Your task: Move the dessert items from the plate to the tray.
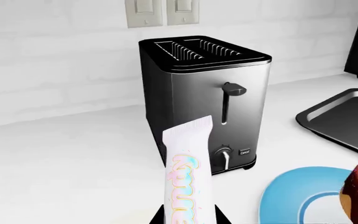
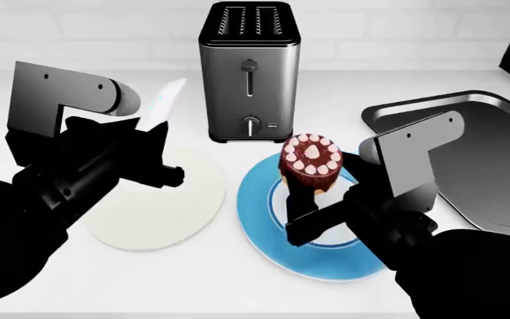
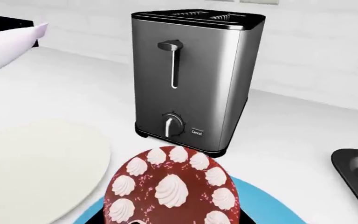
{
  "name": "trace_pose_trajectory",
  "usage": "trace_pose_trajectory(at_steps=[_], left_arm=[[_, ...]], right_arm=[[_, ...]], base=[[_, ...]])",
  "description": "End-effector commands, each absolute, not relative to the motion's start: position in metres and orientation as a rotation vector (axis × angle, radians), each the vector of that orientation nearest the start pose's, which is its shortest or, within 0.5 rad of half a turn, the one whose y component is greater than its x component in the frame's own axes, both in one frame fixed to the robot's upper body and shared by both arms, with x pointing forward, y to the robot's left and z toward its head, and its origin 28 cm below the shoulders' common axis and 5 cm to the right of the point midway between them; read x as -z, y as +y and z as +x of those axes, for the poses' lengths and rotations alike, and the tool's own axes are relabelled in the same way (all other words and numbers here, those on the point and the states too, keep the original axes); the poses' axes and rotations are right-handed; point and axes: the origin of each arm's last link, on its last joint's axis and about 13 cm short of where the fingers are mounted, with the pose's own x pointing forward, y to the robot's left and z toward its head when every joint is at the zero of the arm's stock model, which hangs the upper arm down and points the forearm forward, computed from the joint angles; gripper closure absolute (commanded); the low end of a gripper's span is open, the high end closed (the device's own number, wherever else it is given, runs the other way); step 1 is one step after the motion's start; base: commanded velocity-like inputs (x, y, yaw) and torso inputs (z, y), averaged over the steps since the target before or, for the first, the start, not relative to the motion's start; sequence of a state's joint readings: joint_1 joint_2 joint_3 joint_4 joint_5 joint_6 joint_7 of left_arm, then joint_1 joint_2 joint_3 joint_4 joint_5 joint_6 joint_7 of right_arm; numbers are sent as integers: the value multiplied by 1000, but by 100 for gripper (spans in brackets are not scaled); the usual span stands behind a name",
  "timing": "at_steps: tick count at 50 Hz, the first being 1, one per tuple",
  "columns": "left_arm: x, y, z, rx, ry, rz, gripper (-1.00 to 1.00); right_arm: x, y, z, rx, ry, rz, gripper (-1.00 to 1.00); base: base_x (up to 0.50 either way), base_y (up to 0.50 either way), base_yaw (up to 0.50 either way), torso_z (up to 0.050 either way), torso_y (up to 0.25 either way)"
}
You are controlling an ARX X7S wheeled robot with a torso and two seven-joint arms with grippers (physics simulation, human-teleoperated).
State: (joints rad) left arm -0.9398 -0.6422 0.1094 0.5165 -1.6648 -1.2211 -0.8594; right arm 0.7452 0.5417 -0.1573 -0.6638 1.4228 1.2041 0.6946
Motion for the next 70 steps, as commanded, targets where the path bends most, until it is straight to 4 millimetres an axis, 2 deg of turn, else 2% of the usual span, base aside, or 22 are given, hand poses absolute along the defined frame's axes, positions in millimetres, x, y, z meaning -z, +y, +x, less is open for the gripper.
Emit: trace_pose_trajectory(at_steps=[1,6,70], left_arm=[[-275,236,218,323,108,15,100],[-277,237,217,321,106,16,100],[-275,237,219,323,107,14,100]], right_arm=[[-239,-104,212,-396,64,-109,100],[-238,-104,211,-397,63,-107,100],[-238,-102,210,-410,46,-99,100]], base=[[0,0,0,0,0],[0,-65,0,0,0],[-10,-477,0,0,0]])
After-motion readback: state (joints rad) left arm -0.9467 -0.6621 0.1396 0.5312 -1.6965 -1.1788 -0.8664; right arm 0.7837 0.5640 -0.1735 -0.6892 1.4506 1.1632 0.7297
